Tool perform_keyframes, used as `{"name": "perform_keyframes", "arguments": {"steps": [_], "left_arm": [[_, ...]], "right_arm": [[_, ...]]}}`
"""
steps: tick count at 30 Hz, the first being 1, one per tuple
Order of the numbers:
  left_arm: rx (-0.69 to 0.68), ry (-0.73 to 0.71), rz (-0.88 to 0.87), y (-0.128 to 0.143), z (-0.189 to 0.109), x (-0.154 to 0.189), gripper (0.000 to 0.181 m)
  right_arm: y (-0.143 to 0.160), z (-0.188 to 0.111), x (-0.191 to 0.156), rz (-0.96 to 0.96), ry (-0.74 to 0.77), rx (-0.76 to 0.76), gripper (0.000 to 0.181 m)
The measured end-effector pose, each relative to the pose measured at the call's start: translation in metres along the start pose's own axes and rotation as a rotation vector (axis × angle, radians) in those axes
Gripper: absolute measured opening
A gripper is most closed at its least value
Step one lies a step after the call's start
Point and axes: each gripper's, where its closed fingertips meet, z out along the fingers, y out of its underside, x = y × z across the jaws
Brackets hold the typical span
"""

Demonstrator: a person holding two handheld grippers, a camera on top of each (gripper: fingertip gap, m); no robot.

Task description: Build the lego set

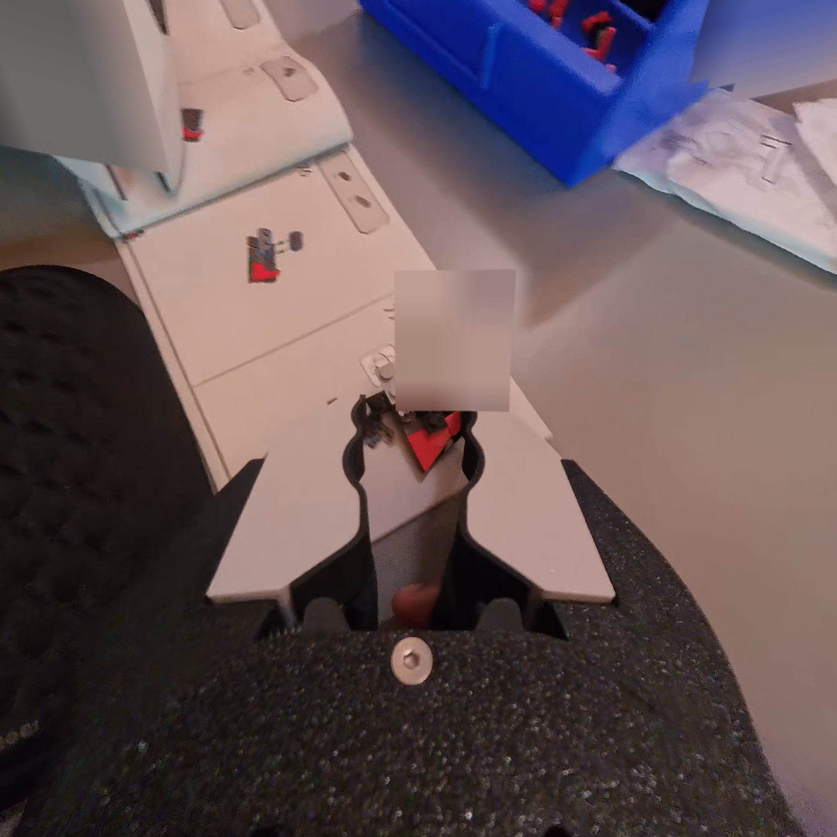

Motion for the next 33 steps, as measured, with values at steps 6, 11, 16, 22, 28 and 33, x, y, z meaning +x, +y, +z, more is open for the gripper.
{"name": "perform_keyframes", "arguments": {"steps": [6,11,16,22,28,33], "left_arm": [[-0.008,0.016,-0.030,0.003,-0.004,-0.001,0.013],[-0.020,0.015,-0.038,0.004,-0.006,-0.002,0.011],[-0.028,-0.026,0.010,0.005,-0.005,-0.003,0.010],[-0.019,-0.079,0.112,0.003,-0.005,0.002,0.014],[0.013,-0.140,0.140,-0.001,-0.018,0.008,0.020],[0.076,-0.277,0.118,-0.006,-0.032,-0.011,0.027]], "right_arm": [[0.006,-0.024,0.025,0.103,0.122,0.046,0.040],[0.008,-0.020,0.036,0.108,0.190,0.020,0.040],[-0.006,-0.009,0.067,0.149,0.240,-0.042,0.039],[-0.011,0.023,0.068,0.025,-0.002,-0.170,0.039],[-0.030,0.007,0.054,0.123,0.052,-0.093,0.081],[-0.021,-0.008,-0.025,0.326,0.104,-0.029,0.091]]}}
